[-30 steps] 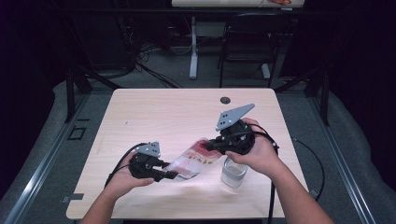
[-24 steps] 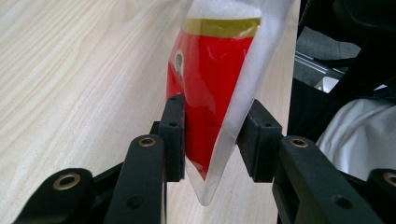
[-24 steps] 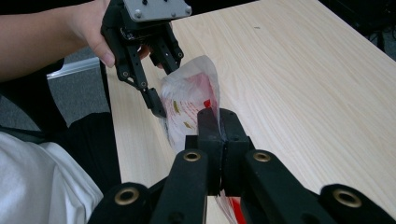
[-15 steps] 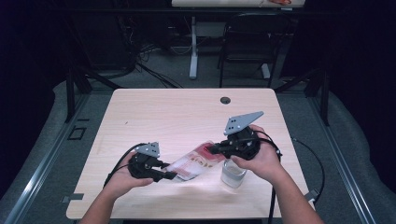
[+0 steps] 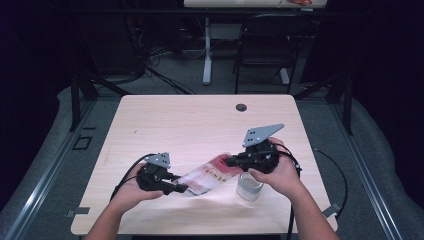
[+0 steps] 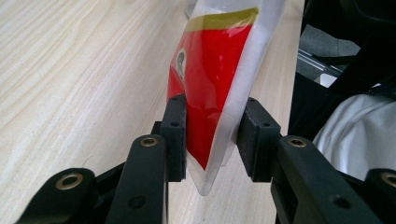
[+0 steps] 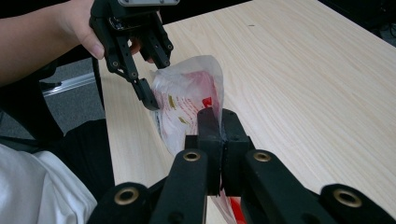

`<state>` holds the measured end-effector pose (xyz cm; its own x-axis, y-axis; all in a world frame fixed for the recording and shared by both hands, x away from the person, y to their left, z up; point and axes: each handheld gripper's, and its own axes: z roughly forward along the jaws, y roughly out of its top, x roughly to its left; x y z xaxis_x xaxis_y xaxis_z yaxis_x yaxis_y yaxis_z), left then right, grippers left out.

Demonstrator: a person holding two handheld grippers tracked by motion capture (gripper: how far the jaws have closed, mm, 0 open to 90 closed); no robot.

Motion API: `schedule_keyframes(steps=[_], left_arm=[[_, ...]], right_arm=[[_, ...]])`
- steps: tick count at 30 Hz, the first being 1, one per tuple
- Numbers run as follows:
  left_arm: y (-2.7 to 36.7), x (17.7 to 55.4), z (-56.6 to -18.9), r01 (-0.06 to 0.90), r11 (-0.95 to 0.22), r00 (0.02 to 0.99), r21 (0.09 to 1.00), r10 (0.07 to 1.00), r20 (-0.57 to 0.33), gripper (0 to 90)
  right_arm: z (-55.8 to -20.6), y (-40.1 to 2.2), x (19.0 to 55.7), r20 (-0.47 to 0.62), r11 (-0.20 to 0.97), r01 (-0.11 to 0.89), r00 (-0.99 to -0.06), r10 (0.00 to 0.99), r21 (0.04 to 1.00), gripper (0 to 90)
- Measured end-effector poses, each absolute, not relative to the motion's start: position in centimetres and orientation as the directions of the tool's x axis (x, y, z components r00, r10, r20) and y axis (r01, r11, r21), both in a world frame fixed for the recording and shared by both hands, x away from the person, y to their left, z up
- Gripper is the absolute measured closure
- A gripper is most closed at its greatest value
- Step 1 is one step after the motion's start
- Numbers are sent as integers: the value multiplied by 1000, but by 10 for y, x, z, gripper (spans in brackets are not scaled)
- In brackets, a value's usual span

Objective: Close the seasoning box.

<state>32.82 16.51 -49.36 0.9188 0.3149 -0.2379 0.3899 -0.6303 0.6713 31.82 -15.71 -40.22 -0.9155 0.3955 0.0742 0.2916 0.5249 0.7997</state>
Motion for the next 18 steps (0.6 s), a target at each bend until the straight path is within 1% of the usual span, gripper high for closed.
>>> schedule_keyframes(steps=[18], left_arm=[[175,329,-493,435,-620,898,654,357,-259,677]], right_arm=[[-434,-166,325,133,429,320,-902,411,844,897]])
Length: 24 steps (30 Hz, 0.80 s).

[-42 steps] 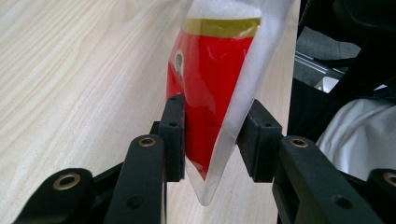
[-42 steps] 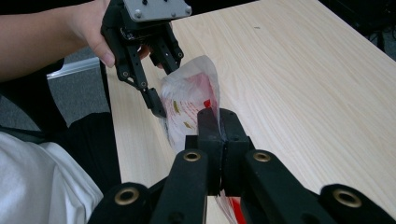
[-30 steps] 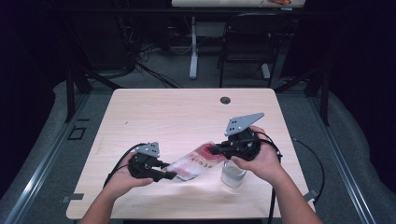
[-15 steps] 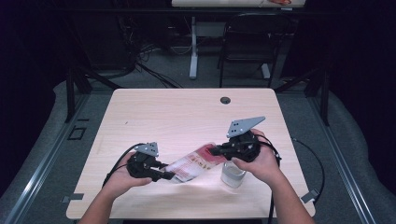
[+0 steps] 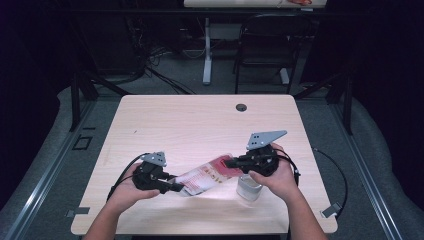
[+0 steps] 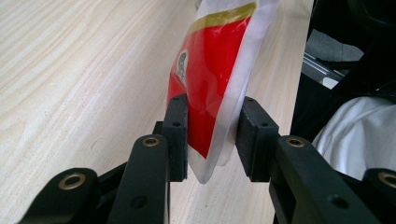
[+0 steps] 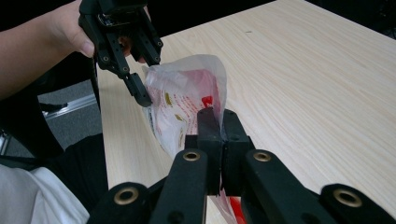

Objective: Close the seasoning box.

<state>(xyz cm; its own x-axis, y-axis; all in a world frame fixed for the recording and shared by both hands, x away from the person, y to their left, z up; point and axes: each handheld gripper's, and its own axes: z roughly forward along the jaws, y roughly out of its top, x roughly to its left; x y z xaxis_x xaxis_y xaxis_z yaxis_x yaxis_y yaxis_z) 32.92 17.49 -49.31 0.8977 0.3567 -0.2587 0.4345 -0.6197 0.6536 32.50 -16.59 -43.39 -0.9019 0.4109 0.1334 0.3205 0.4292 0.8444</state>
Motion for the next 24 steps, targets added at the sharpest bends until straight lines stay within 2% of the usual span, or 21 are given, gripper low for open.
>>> schedule_keyframes(steps=[8,15,24], left_arm=[[176,330,-490,438,-605,897,665,350,-271,678],[175,329,-488,424,-624,901,657,362,-238,678],[174,329,-487,429,-621,899,656,366,-241,679]], right_arm=[[-437,-169,325,136,412,317,-901,411,854,897],[-438,-170,324,142,397,320,-898,416,860,897],[-438,-170,322,124,403,312,-895,428,860,894]])
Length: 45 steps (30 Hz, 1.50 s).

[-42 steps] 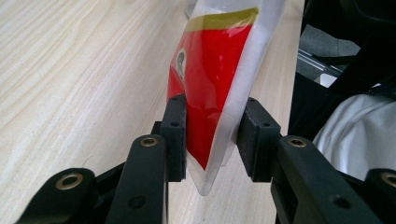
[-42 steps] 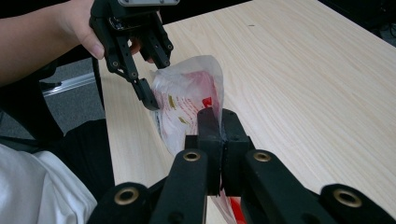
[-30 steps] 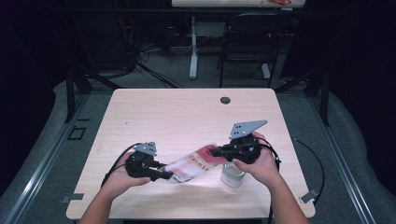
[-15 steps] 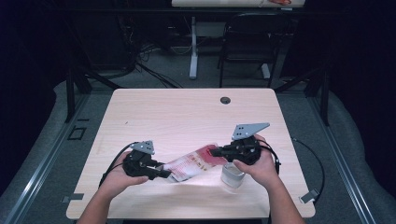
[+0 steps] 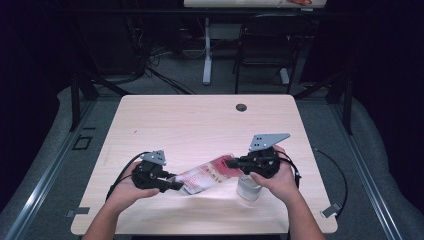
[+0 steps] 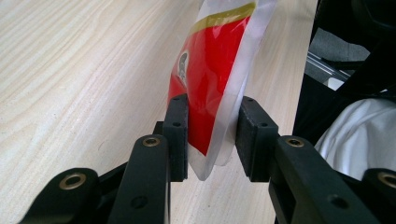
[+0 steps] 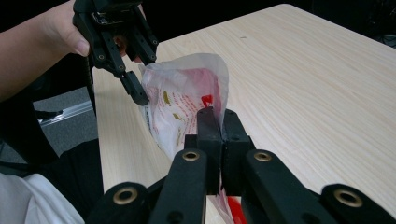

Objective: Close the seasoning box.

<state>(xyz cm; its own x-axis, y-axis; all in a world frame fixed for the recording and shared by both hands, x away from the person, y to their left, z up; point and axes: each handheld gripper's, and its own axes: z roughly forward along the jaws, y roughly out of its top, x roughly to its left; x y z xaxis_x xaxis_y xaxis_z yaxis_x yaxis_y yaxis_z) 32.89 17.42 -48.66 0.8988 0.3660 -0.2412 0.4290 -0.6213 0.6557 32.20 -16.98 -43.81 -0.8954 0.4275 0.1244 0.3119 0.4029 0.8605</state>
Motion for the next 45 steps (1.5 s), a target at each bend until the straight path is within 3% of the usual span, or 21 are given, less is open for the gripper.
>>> schedule_keyframes(steps=[45], left_arm=[[171,317,-463,419,-614,898,669,387,-208,683]], right_arm=[[-435,-176,314,93,412,312,-877,471,856,880]])
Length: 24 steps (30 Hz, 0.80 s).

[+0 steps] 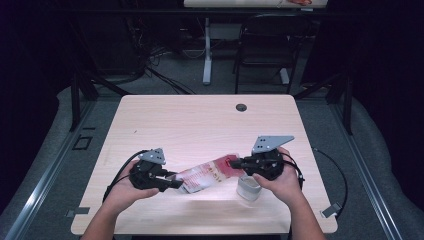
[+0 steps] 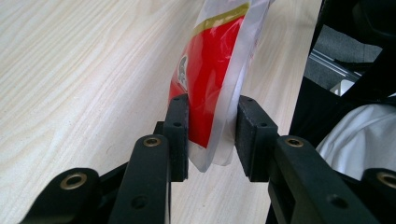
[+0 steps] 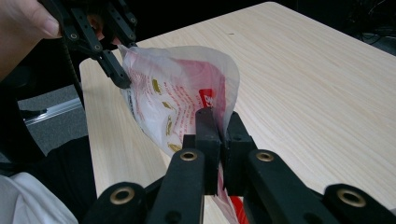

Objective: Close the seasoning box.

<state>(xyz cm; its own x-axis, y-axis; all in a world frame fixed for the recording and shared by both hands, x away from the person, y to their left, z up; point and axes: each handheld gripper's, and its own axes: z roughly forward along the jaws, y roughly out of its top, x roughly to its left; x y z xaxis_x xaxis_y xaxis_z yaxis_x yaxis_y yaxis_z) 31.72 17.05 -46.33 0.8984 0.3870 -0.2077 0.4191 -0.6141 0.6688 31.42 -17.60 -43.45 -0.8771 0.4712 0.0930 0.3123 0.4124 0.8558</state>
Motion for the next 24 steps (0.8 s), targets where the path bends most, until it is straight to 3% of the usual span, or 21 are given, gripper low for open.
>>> schedule_keyframes(steps=[24], left_arm=[[170,312,-452,400,-598,902,694,393,-182,689]], right_arm=[[-434,-181,314,97,413,324,-870,483,851,873]])
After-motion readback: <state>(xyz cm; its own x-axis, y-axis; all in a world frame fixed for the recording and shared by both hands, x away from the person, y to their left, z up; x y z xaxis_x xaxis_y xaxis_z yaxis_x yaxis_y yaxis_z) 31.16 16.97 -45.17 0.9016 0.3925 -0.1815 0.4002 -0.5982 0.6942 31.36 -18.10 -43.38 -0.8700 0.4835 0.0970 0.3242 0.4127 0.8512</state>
